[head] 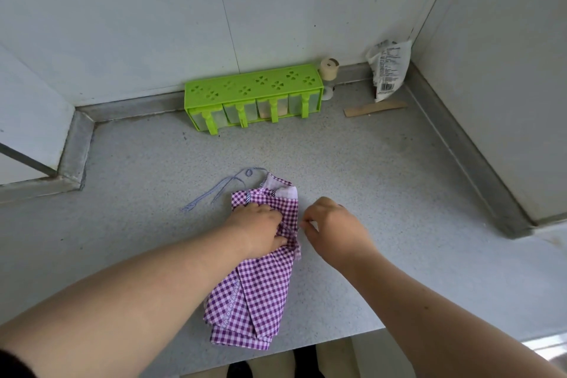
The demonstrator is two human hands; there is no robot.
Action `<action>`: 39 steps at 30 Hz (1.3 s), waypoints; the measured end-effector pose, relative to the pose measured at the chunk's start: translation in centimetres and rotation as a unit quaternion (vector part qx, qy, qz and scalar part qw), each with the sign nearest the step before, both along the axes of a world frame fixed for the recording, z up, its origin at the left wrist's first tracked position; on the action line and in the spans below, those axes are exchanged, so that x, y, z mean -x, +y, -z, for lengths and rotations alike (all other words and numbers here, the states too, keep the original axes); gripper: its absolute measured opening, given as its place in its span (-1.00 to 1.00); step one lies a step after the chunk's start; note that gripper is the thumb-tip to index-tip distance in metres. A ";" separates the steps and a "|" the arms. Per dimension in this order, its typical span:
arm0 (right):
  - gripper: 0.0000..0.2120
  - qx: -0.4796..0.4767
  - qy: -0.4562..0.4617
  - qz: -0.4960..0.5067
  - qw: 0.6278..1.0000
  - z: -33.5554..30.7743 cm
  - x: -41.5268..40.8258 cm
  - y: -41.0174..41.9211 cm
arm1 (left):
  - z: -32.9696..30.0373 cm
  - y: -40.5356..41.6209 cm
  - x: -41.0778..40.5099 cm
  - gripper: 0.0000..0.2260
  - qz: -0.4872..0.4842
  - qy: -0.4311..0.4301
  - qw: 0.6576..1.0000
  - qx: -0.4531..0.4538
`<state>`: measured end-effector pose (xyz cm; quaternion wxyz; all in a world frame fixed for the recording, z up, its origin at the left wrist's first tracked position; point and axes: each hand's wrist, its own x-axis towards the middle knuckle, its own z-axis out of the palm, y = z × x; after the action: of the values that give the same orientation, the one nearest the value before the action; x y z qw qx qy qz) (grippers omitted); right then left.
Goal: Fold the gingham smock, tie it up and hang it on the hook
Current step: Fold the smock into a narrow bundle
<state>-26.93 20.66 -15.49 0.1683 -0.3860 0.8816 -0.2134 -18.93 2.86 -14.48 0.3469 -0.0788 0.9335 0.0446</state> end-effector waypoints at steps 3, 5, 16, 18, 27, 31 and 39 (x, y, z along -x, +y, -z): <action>-0.81 0.006 0.004 -0.027 1.000 0.1 0.1 -1.4 | 0.0 -0.6 -0.7 -0.65 0.061 0.055 0.996 -0.023; -0.81 0.007 0.008 -0.045 0.999 0.5 -0.1 -2.0 | -0.2 -0.7 -0.8 -0.70 0.113 0.092 0.989 -0.018; -0.89 0.024 -0.030 -0.050 0.998 1.0 0.1 -1.6 | -1.0 -0.5 -0.9 -0.68 -0.007 0.005 0.989 -0.146; -0.93 0.015 -0.097 -0.007 0.995 0.8 0.2 -1.8 | -0.6 -0.8 -0.7 -0.73 -0.079 0.026 0.980 -0.178; -0.87 0.012 -0.150 0.034 0.988 0.9 -0.4 -2.3 | 0.7 -1.3 -1.1 -0.60 -0.229 0.106 0.940 -0.229; -0.88 0.002 -0.162 0.043 0.986 0.8 -0.4 -2.1 | 0.9 -0.7 -1.3 -0.77 -0.249 0.134 0.932 -0.227; -0.87 -0.006 -0.119 0.022 0.993 0.3 -0.5 -2.4 | 1.4 -0.6 -1.6 -0.86 -0.308 0.156 0.896 -0.280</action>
<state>-26.41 18.26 -15.78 0.2697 -0.3374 0.8649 -0.2558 -17.31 2.30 -15.91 0.1730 -0.2534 0.8537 0.4207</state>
